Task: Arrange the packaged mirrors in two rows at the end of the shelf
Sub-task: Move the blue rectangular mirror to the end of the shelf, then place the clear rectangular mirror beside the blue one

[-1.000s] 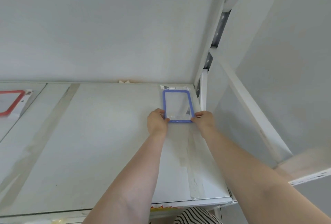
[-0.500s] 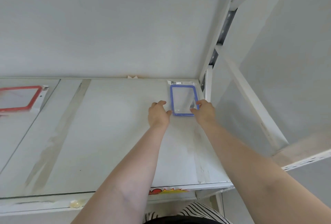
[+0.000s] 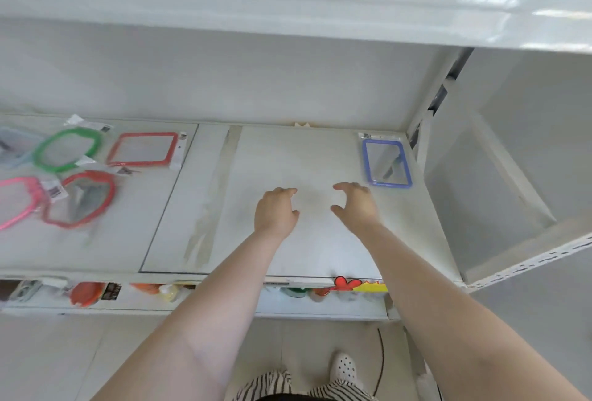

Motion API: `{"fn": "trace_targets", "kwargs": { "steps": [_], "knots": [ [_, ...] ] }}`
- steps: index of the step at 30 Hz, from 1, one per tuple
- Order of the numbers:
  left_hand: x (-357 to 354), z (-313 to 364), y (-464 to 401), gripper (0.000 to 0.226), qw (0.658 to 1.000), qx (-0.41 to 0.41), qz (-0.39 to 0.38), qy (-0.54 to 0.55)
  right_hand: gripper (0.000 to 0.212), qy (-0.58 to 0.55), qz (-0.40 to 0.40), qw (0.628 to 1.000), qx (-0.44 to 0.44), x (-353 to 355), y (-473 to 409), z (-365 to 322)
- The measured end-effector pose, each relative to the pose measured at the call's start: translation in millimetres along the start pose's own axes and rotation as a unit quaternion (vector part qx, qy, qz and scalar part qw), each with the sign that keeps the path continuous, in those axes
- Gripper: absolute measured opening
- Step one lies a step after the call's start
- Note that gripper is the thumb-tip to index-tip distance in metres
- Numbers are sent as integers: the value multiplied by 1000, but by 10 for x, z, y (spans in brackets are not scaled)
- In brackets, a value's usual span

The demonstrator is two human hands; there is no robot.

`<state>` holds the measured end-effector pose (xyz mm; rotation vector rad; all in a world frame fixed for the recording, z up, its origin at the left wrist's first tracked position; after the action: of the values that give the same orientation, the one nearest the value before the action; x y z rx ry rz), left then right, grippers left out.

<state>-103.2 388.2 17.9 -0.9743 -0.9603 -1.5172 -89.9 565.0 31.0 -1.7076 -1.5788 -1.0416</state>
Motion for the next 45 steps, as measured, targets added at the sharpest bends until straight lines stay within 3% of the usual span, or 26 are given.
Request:
{"fn": "trace_targets", "kwargs": {
  "steps": [9, 15, 20, 23, 31, 38, 45],
  "knots": [
    [301, -775, 915, 54, 999, 26, 33, -24, 50, 49, -35, 995, 82, -419, 642, -766],
    [305, -1443, 1892, 51, 989, 134, 37, -46, 50, 30, -99, 983, 149, -970, 1240, -1297],
    [489, -1866, 2487, 31, 981, 177, 70, -36, 51, 33, -138, 970, 196, -1383, 1697, -1725],
    [646, -2213, 2731, 30, 975, 199, 94, -37, 53, 39, -146, 964, 218, -1541, 1854, -2058],
    [1036, -3283, 3061, 34, 970, 202, 132, -27, 52, 57, -143, 958, 242, -2113, 2056, -3045],
    [1580, -4674, 3302, 46, 962, 231, 143, -32, 50, 53, -140, 961, 234, -2846, 2239, -4148],
    [1873, -5417, 3210, 47, 962, 222, 153, -40, 52, 70, -138, 960, 234, -3253, 2122, -4841]
  ]
}}
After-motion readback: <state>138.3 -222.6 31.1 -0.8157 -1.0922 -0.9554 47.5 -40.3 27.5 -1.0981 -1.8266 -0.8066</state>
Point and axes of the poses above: each hand's wrist, its own y-axis away from the middle knuckle, its own x-axis out of the back of the hand, z = x × y, the point moved 6 cm from there along -y, towards the middle knuckle, and after that the axes turned 5 degrees about -y, right-handed, at the moved point
